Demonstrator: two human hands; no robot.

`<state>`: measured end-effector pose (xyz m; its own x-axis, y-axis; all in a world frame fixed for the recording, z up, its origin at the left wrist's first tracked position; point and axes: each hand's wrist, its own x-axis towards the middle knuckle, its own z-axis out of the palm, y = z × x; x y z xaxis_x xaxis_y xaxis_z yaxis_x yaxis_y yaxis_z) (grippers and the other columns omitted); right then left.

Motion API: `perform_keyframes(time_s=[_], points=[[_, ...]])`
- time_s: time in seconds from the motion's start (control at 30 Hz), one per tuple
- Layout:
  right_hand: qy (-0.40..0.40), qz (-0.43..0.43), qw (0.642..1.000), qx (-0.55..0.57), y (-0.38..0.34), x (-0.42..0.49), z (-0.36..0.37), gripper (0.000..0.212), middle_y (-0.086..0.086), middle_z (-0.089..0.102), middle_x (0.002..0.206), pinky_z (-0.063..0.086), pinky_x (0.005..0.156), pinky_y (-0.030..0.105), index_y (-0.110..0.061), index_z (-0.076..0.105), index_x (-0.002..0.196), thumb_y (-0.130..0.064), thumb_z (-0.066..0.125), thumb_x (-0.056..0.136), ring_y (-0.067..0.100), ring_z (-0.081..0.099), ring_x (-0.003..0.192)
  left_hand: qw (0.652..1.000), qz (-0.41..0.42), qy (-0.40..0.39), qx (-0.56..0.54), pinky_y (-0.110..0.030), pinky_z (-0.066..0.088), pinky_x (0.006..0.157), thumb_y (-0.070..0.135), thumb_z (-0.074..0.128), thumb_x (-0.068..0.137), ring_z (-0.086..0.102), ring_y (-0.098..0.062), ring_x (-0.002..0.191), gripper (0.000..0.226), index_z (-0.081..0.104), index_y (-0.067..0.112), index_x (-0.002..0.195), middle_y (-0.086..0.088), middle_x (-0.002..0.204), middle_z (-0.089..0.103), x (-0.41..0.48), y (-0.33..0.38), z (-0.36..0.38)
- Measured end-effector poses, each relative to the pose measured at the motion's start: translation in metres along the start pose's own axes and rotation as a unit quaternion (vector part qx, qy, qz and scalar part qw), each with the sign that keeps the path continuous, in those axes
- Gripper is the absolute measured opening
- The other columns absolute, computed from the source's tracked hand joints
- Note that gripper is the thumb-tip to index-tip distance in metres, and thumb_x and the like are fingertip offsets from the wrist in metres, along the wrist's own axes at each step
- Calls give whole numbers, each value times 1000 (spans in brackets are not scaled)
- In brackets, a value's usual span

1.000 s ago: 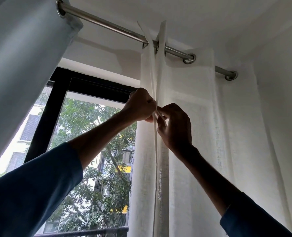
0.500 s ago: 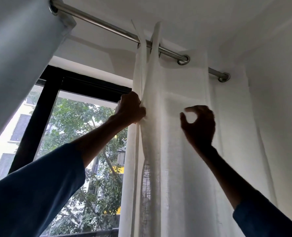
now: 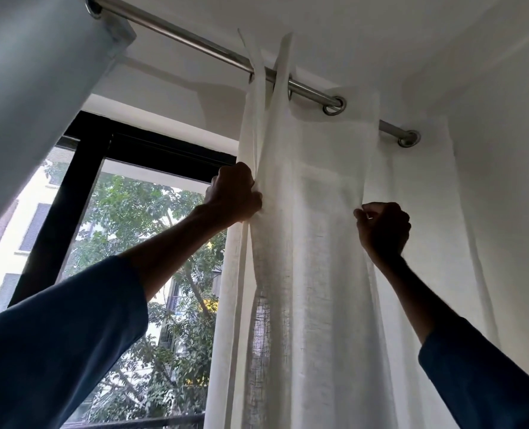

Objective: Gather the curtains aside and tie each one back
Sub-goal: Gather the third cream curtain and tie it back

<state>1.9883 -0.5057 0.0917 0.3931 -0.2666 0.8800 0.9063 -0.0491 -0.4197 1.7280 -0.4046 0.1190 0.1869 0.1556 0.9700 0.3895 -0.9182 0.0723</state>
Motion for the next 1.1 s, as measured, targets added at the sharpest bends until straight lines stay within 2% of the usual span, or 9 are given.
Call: perform_keyframes(time_s=[0.23, 0.3, 0.4, 0.5, 0.6, 0.73, 0.9, 1.0, 1.1], points=[[18, -113, 993, -14, -54, -19, 1, 22, 10, 65, 58, 31, 56, 24, -6, 68, 65, -18, 70, 83, 29, 63, 59, 998, 18, 19, 52, -33, 47, 67, 14, 66, 84, 53, -28, 72, 45, 34, 18, 53, 2, 59, 39, -2, -3, 0], [6, -134, 991, -3, -75, -28, 3, 20, 9, 65, 59, 35, 51, 27, -6, 67, 64, -17, 69, 81, 30, 64, 62, 998, 19, 20, 55, -32, 41, 65, 13, 66, 85, 53, -30, 74, 47, 31, 18, 53, 0, 60, 36, -1, -3, 0], [-8, -198, 979, 49, -110, -51, 11, 9, 8, 76, 79, 51, 68, 32, -13, 79, 77, -15, 72, 82, 31, 70, 77, 998, 20, 26, 52, -32, 38, 65, 14, 67, 85, 60, -36, 83, 49, 29, 18, 53, -3, 64, 40, 1, -2, 1], [-10, -232, 971, 51, -136, -59, 19, 18, 6, 73, 73, 43, 60, 29, -13, 75, 73, -19, 65, 87, 27, 66, 70, 997, 33, 35, 68, -31, 35, 66, 18, 67, 87, 63, -39, 91, 51, 28, 21, 55, -8, 77, 49, 2, -3, 2], [-7, -229, 972, 51, -136, -56, 19, 22, 5, 71, 70, 36, 58, 28, -11, 71, 71, -22, 65, 89, 24, 64, 67, 995, 52, 46, 72, -29, 32, 64, 20, 66, 88, 59, -32, 84, 52, 26, 22, 56, -5, 79, 45, 2, -4, 3], [-48, -169, 973, 152, -117, -63, 16, 17, 1, 78, 81, 56, 73, 29, -12, 78, 83, -28, 73, 88, 17, 72, 73, 997, 57, 32, 42, -25, 35, 61, 21, 66, 90, 49, -22, 68, 49, 30, 22, 56, -2, 68, 46, 1, 2, 5], [-82, -114, 956, 259, -100, -72, 17, 21, -20, 74, 75, 51, 69, 9, -27, 80, 86, -45, 71, 88, -9, 69, 72, 999, 32, 20, -8, -28, 31, 55, 18, 66, 89, 47, -25, 61, 51, 35, 13, 49, 0, 51, 35, 1, 20, 15], [-79, -92, 955, 270, -96, -71, 15, 22, -26, 72, 71, 45, 64, 2, -31, 77, 82, -51, 71, 87, -12, 68, 71, 998, 10, -18, -57, -34, 52, 52, 14, 62, 93, 64, -30, 58, 38, 57, -2, 58, -11, 54, 55, -1, 26, 18], [-71, -98, 958, 259, -93, -72, 14, 24, -25, 72, 71, 45, 64, 2, -29, 77, 82, -52, 70, 88, -12, 68, 70, 982, -35, -54, -178, -46, 62, 53, 9, 57, 97, 73, -35, 65, 29, 67, -13, 80, -26, 77, 68, -4, 30, 21]])
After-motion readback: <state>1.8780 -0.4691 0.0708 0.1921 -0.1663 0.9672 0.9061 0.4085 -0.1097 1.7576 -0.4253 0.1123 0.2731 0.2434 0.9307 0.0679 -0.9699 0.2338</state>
